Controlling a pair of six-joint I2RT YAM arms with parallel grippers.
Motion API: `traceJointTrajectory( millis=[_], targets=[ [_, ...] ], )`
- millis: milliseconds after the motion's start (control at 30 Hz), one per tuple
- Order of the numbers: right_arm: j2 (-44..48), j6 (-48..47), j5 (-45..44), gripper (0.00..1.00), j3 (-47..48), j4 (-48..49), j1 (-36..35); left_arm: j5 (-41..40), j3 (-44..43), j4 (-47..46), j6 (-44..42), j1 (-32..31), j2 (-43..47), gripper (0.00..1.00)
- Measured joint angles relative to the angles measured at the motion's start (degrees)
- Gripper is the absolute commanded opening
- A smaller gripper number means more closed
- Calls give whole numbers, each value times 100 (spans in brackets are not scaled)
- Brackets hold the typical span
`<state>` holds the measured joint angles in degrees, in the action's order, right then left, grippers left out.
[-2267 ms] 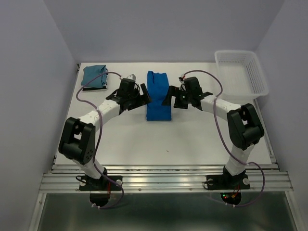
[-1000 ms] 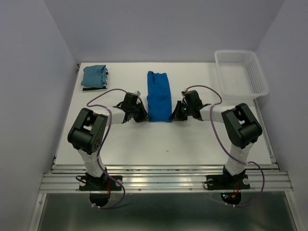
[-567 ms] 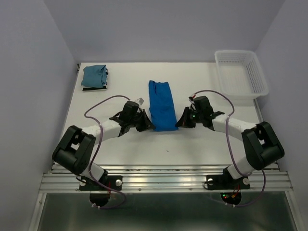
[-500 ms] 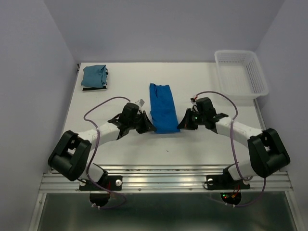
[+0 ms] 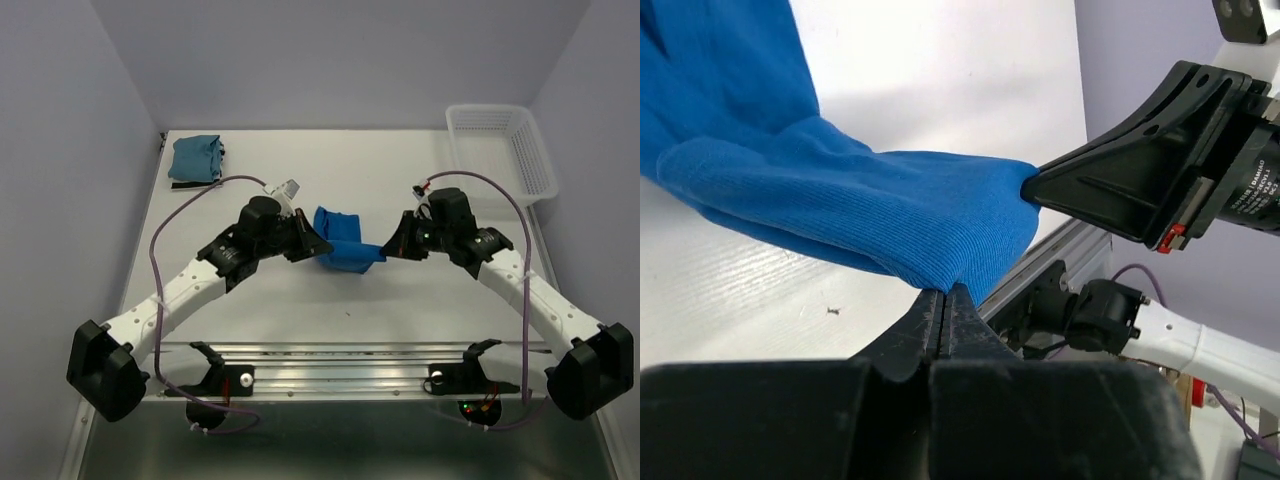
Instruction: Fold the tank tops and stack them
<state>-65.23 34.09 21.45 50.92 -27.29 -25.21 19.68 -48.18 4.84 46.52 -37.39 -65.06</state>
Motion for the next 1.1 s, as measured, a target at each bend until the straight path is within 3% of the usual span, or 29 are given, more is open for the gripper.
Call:
traceJointTrajectory(
  millis=[167,367,1100],
  targets=[
    [-450,-142,-109,1,643,-146,0,-181,-481,157,-125,50,-243,0],
    [-1305,-323,70,1,1281,-247,164,-199,-535,190,-142,544,-667,0],
    [-3486,-365,487,1,2710,-44,702,839,-1620,-175,-614,1674,-3005,0]
  ],
)
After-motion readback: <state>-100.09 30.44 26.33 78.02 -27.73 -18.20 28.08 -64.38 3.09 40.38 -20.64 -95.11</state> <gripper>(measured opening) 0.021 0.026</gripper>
